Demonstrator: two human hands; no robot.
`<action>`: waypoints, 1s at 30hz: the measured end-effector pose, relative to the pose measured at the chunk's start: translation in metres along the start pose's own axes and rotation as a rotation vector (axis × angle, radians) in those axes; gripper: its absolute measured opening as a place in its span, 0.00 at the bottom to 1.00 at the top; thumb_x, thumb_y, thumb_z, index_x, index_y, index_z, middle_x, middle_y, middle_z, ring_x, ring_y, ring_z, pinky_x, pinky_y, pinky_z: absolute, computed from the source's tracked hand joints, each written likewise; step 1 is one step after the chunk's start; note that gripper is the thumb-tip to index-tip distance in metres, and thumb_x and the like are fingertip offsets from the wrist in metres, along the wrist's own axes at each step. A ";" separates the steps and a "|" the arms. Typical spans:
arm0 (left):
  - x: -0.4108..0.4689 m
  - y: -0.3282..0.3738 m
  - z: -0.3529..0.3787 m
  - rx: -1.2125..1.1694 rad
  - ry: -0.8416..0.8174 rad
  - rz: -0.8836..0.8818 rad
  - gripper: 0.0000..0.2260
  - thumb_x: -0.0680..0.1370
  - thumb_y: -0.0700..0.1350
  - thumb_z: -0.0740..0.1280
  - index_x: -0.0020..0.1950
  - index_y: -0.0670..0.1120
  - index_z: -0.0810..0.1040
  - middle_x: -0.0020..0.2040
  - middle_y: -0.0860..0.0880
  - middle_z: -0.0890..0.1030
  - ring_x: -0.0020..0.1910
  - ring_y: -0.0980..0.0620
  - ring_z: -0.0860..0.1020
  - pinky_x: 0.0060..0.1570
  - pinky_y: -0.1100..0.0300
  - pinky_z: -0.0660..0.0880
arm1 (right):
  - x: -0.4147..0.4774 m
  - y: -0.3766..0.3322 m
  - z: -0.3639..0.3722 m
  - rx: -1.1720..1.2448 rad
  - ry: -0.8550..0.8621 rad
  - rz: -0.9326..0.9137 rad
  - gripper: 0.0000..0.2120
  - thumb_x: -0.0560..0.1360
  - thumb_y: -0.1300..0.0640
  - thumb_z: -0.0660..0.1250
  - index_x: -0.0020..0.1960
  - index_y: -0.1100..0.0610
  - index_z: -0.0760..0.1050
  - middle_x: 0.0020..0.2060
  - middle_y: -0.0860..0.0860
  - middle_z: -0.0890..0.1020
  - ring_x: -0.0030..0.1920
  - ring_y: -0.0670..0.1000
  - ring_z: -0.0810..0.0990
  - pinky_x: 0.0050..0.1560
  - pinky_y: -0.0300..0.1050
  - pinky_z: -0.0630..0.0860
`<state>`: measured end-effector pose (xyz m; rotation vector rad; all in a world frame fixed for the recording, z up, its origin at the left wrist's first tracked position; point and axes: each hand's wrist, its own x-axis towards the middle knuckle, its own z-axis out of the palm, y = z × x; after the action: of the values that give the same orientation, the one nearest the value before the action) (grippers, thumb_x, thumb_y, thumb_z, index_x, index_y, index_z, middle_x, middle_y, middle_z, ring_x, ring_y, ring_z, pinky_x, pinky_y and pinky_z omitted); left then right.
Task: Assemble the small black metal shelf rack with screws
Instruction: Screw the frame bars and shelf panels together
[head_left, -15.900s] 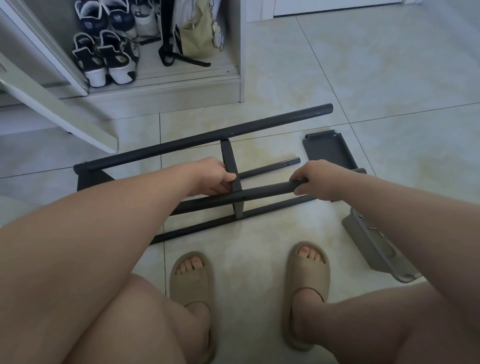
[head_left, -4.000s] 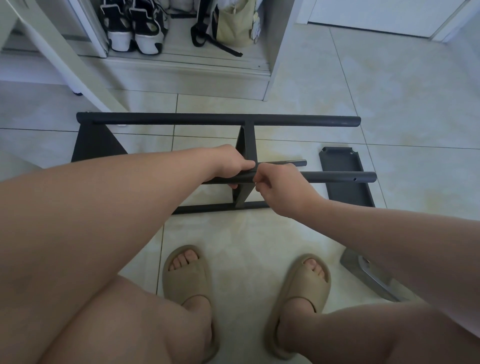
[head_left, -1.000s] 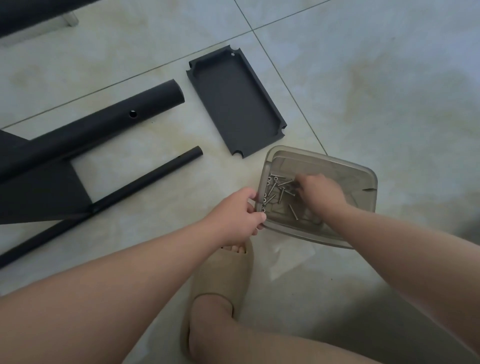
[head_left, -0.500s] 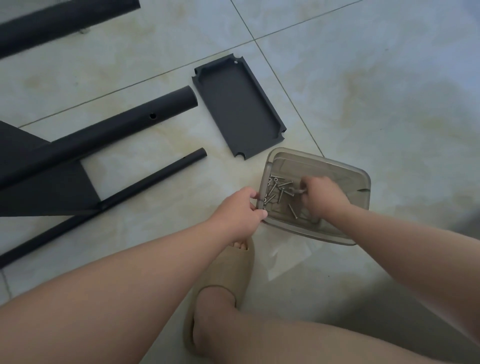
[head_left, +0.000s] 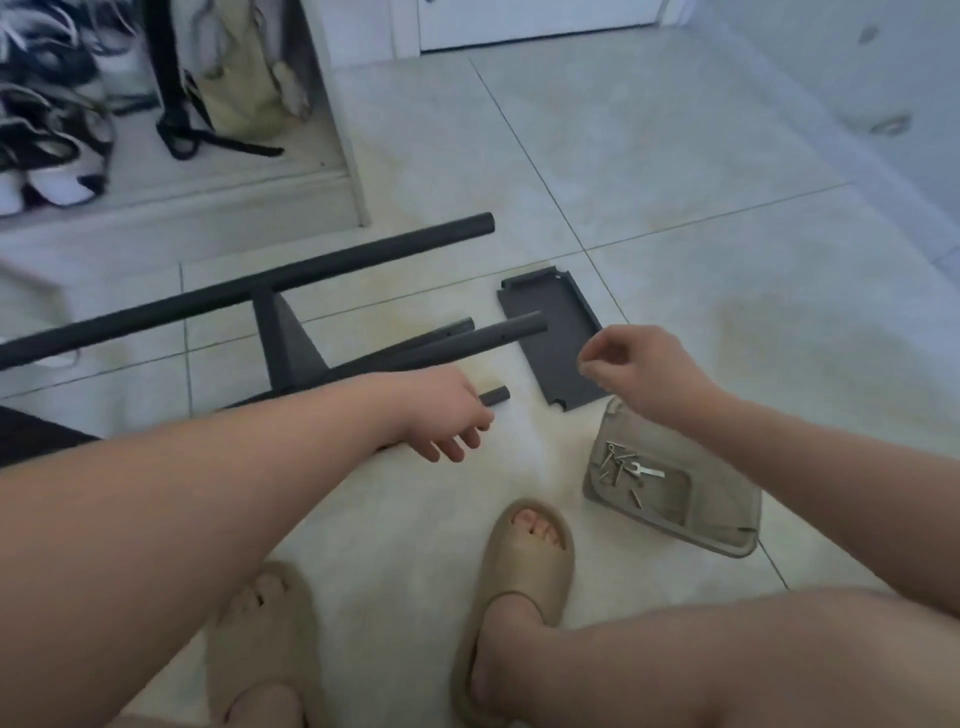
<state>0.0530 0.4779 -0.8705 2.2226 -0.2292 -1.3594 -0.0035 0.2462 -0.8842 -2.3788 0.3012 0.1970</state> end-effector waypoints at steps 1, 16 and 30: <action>-0.015 -0.006 -0.014 -0.050 0.023 0.007 0.07 0.83 0.45 0.61 0.52 0.45 0.78 0.49 0.51 0.84 0.38 0.56 0.83 0.36 0.62 0.79 | 0.001 -0.026 -0.002 0.008 0.008 -0.031 0.07 0.75 0.59 0.72 0.41 0.49 0.81 0.39 0.46 0.84 0.40 0.44 0.81 0.41 0.33 0.73; -0.108 -0.144 -0.108 -1.302 0.172 0.003 0.25 0.86 0.56 0.53 0.49 0.37 0.79 0.42 0.41 0.85 0.43 0.45 0.86 0.39 0.54 0.80 | -0.017 -0.286 0.118 -0.041 -0.132 -0.379 0.07 0.77 0.58 0.69 0.54 0.52 0.82 0.46 0.46 0.83 0.44 0.42 0.78 0.42 0.27 0.71; -0.083 -0.181 -0.120 -0.977 0.570 -0.020 0.16 0.82 0.31 0.52 0.60 0.38 0.77 0.50 0.42 0.82 0.49 0.47 0.84 0.45 0.56 0.82 | 0.045 -0.244 0.132 -0.691 -0.570 -0.130 0.27 0.78 0.40 0.68 0.71 0.53 0.71 0.65 0.50 0.77 0.64 0.54 0.75 0.63 0.48 0.72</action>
<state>0.0945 0.7063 -0.8550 1.6311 0.5494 -0.5611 0.0986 0.5030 -0.8332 -2.8466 -0.2350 1.0308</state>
